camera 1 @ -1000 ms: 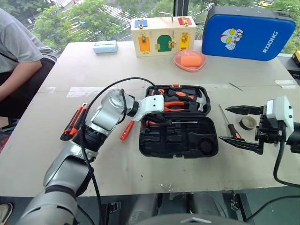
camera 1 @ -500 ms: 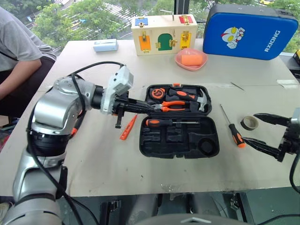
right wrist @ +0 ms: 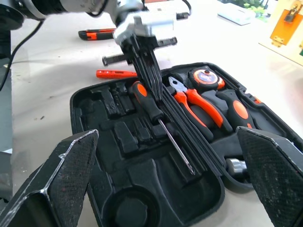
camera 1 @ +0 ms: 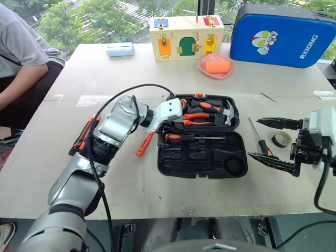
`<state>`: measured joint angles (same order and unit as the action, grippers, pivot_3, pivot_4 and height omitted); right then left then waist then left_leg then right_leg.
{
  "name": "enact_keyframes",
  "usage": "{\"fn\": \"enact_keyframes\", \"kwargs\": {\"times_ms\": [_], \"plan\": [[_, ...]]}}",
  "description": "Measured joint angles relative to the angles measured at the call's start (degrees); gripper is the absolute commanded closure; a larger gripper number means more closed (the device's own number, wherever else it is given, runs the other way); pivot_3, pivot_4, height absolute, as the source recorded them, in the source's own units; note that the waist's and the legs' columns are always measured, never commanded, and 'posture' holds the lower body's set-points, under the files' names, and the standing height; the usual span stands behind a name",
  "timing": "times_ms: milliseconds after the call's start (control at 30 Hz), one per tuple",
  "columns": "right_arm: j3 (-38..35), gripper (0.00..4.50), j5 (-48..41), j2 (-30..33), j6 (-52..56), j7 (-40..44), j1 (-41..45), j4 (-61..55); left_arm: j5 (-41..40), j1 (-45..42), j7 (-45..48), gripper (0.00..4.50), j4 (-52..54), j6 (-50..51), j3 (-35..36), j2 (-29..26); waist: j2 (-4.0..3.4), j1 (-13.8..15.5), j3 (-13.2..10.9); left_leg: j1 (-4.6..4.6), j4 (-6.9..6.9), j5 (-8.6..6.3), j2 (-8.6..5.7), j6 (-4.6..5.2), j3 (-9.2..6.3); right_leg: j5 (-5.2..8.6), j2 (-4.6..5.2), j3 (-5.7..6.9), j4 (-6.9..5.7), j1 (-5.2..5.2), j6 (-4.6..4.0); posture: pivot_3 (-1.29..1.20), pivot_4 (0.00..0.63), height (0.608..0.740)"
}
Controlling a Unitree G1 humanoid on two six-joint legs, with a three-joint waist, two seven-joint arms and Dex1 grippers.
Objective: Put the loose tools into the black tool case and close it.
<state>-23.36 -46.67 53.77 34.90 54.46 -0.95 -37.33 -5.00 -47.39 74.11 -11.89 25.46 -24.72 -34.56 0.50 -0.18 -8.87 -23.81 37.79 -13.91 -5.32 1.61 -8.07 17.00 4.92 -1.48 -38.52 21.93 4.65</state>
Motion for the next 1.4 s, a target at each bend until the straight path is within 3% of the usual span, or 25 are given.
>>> {"fn": "enact_keyframes", "kwargs": {"times_ms": [600, 733, 867, 900, 1000, 1100, 1167, 1200, 1267, 1400], "plan": [[3.8, 0.0, 3.8, -1.9, -1.5, -1.2, -0.4, 0.2, 11.4, -0.5, -1.6, 4.48, -4.0, -18.5, -2.8, 3.5, -0.03, 1.2, 0.4, 0.18, 0.4, -0.12, -0.25, 0.21, -0.21, 0.0, 0.03, 0.21, -0.26, -0.34, 0.03, 0.0, 0.15, 0.735], [4.3, 0.0, 4.8, -2.3, -1.7, -1.2, -1.4, 0.3, 11.8, -0.6, -1.6, 4.48, -4.5, -18.4, -2.6, 4.1, -0.04, 1.2, 0.6, 0.19, 0.44, -0.13, -0.29, 0.24, -0.28, 0.02, 0.05, 0.26, -0.29, -0.34, 0.06, 0.0, 0.15, 0.735], [3.7, 0.0, 5.8, -3.1, -1.7, -2.6, -3.5, 0.3, 7.0, 0.0, 1.0, 4.48, -4.0, -10.9, 1.0, 4.2, -0.02, 0.8, 0.6, 0.08, 0.44, -0.12, -0.29, 0.21, -0.32, 0.02, 0.01, 0.27, -0.35, -0.23, 0.06, 0.0, 0.15, 0.735], [1.4, 0.0, 5.8, -4.4, -1.4, -4.2, -6.1, 0.0, 0.3, 1.7, 4.2, 3.77, -0.9, -3.9, 5.0, 2.8, 0.02, 0.6, 0.5, -0.02, 0.41, -0.01, -0.26, 0.03, -0.37, 0.06, 0.0, 0.27, -0.38, -0.12, 0.08, 0.0, 0.15, 0.735], [-1.1, 0.0, 5.9, -5.3, -1.1, -6.1, -8.5, -0.3, -6.6, 1.9, 6.8, 2.82, 3.2, 3.3, 10.4, 0.0, 0.03, -0.1, 0.4, -0.04, 0.31, 0.0, -0.22, 0.01, -0.38, 0.07, 0.02, 0.25, -0.33, -0.06, 0.07, 0.0, 0.15, 0.735], [-7.0, 0.0, 5.9, -9.0, 0.0, -9.4, -17.1, -3.5, -18.0, 4.9, 9.6, 1.53, 14.0, 12.9, 20.1, -6.8, -0.02, -0.5, 0.5, 0.04, 0.08, -0.01, -0.21, 0.0, -0.42, 0.09, 0.16, 0.17, -0.23, -0.07, 0.07, 0.0, 0.15, 0.735], [-10.8, 0.0, 5.8, -12.1, 0.7, -11.1, -23.2, -5.4, -22.5, 8.1, 9.0, 0.75, 19.4, 15.7, 24.7, -8.4, -0.1, -0.3, 0.5, 0.11, 0.03, 0.0, -0.24, 0.0, -0.39, 0.09, 0.21, 0.13, -0.14, -0.13, 0.07, 0.0, 0.15, 0.735], [-13.0, 0.0, 5.7, -13.7, 0.7, -11.5, -26.4, -6.6, -24.9, 10.0, 8.7, 0.14, 22.0, 17.3, 25.7, -8.9, -0.1, -0.1, 0.5, 0.11, 0.03, -0.01, -0.25, 0.01, -0.4, 0.09, 0.23, 0.06, -0.13, -0.17, 0.07, 0.0, 0.15, 0.735], [-16.2, 0.0, 5.7, -16.3, 0.8, -12.3, -31.7, -7.9, -30.3, 11.9, 8.6, 0.03, 25.4, 22.1, 26.7, -10.3, -0.05, 0.2, 0.5, 0.11, 0.06, -0.02, -0.25, 0.03, -0.41, 0.08, 0.22, 0.0, -0.17, -0.19, 0.08, 0.0, 0.15, 0.735], [-16.9, 0.0, 6.2, -17.6, 0.9, -14.0, -34.0, -8.3, -36.4, 11.5, 7.5, 0.03, 29.5, 26.5, 28.3, -11.1, -0.04, 0.2, 0.5, 0.34, 0.11, -0.16, -0.27, 0.27, -0.26, 0.07, 0.23, -0.07, -0.25, -0.27, 0.07, 0.0, 0.15, 0.735]]}}
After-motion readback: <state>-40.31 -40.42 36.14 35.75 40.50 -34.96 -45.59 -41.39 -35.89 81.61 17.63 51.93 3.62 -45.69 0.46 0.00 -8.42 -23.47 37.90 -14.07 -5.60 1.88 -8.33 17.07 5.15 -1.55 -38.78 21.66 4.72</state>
